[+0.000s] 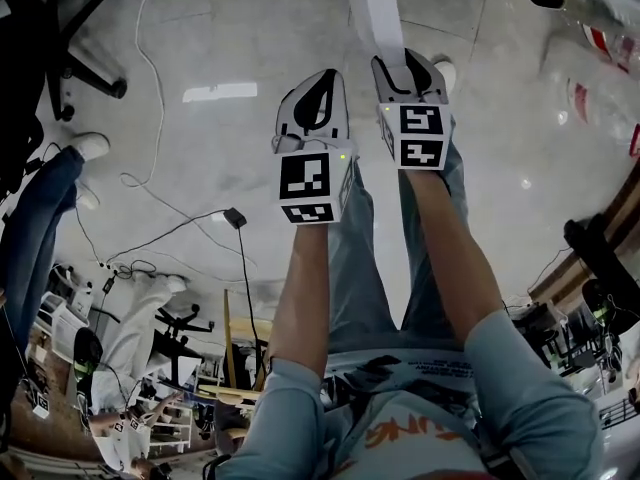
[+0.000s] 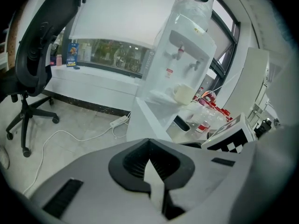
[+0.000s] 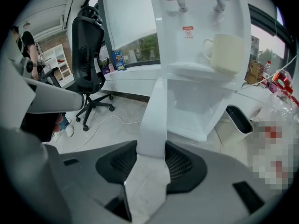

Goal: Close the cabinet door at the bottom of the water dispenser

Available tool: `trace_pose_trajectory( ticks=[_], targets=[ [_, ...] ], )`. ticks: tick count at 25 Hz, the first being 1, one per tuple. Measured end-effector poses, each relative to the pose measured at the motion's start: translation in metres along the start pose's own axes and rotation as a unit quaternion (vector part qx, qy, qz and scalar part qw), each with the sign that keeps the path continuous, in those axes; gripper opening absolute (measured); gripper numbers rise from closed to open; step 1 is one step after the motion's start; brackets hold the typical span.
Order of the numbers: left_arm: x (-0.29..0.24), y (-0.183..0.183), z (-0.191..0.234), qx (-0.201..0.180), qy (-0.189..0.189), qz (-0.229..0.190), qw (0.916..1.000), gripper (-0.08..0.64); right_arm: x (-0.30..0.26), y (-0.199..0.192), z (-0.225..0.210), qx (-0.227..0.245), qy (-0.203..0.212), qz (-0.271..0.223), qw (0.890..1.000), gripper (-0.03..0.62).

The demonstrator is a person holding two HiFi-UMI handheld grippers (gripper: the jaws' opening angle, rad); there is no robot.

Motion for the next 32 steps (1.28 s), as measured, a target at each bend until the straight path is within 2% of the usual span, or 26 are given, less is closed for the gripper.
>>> trace_pose_trajectory(
  ticks=[5,15,32],
  targets=[
    [-0.012,-0.003,-0.023,-0.010,-0.006,0.008,0.9999,0.011,0.008,-0.007,-0.026,0.006,-0.003,0.004,1.000,0.201],
    [-0.050,0.012,-0.066,-0.005,-0.005,0.003,1.0000,0.011,0.011,-0.001,-0.099,0.041,-0.014,0.013,0.999,0.202],
    [-0.112,0.027,-0.112,0.016,-0.004,0.001,0.9999,0.011,0.000,0.028,-0.194,0.090,-0.016,-0.001,0.996,0.209]
  ],
)
Point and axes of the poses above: the fingertips, and each gripper's own axes: x backward along the fingers, z to its left, y out of its top, the point moved 4 cm from there along x, backward along the fingers
